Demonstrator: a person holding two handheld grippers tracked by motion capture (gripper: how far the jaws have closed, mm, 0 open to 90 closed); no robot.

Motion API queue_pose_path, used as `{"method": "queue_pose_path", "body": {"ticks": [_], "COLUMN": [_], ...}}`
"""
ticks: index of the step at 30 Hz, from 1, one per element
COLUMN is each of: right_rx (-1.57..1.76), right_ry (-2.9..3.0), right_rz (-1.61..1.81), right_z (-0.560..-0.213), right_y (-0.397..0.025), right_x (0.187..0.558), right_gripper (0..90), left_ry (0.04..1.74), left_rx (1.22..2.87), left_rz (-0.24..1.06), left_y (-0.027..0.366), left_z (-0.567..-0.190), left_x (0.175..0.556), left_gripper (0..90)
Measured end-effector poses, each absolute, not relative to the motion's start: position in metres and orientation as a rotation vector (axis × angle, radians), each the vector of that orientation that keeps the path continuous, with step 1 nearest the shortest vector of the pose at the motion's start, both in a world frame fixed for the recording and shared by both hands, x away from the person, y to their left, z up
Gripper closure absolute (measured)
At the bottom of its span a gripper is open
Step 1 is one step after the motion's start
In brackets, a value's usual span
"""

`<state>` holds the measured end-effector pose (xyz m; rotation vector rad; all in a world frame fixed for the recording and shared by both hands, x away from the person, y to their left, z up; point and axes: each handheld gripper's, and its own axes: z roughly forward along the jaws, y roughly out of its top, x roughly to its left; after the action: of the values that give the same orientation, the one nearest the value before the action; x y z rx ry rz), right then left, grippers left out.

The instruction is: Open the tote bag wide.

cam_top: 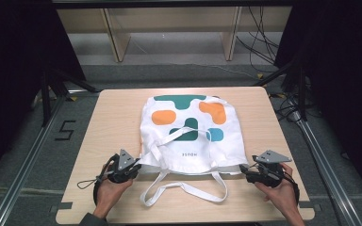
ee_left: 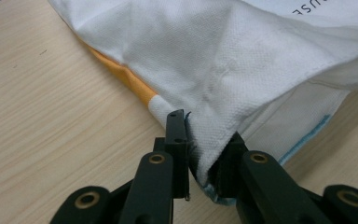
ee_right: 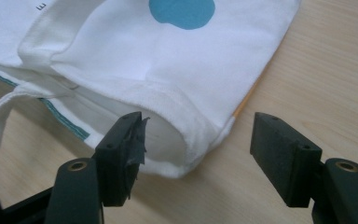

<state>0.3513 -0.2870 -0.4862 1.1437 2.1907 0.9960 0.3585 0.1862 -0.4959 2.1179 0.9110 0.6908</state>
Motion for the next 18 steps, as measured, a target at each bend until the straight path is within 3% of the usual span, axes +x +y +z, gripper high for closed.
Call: {"method": "queue_pose_path", "body": {"ticks": [7,18], "right_rx": [1.143,1.139], "right_ry": [2.237,2.251], "right_rz": [0.914,0.84], "right_z": [-0.491,-0.496], "right_y": [-0.279,-0.275], "right_x": [0.36,0.374], "right_gripper": [39.9,54.1], "left_ry": [0.894,0.893], "left_rx": [2.155,2.177], "left_rz": [0.673,0.693], "left_y": [0.189,0.19], "left_z": [-0.495,-0.495], "left_x": [0.358,0.361], "left_gripper": [78.2,72.6]}}
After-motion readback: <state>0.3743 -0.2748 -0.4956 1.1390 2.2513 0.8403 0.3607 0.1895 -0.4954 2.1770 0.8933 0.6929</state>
